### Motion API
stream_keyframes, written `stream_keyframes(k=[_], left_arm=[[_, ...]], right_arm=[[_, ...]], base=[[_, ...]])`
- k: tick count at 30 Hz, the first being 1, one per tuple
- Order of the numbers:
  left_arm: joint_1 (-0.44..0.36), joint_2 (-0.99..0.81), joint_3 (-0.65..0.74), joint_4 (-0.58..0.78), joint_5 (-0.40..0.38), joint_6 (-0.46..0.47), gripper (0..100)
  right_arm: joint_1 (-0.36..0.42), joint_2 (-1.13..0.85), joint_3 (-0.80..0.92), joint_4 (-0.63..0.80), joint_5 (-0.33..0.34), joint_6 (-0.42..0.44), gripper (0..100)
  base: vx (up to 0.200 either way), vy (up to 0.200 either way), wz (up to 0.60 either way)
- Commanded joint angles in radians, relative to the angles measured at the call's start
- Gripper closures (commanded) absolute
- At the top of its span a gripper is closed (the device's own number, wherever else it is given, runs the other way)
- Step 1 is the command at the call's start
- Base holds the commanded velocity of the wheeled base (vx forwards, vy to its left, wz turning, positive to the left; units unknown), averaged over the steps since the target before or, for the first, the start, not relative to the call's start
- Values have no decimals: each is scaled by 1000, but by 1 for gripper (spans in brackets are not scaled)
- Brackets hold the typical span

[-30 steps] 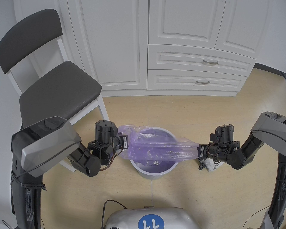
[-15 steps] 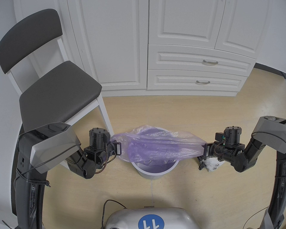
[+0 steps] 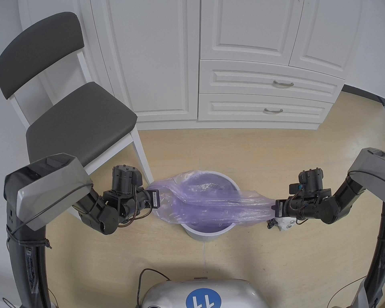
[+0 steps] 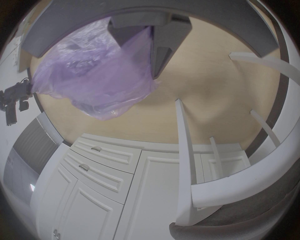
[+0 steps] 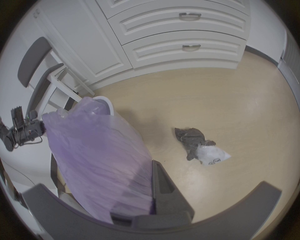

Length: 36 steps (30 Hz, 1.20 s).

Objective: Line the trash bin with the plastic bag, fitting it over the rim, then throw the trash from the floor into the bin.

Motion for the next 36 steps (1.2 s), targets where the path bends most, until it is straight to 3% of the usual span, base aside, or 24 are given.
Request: stream_keyframes(k=[1,5,10,23,28,36], left_arm=[[-12,-111,-11,89,-42,-78,100],[-12,-132,-79,201,-43,-147,100],[4,-154,-145,321,-42,-198,100],[68,-152,-277,600,-48,-205,100],[86,-154,-301,680,-94,-205,100],[88,-151,-303,732,-114,-198,100]], right_arm=[[53,-113,-88,108,-5,111,100],[67,-136,-174,258,-5,188,100],[53,-139,-246,393,-6,200,100],[24,-127,-262,470,-60,140,100],[16,-127,-266,505,-60,120,100],[4,-104,-282,511,-60,113,100]], base=[[0,0,0],[0,0,0],[0,0,0],[0,0,0],[0,0,0],[0,0,0]])
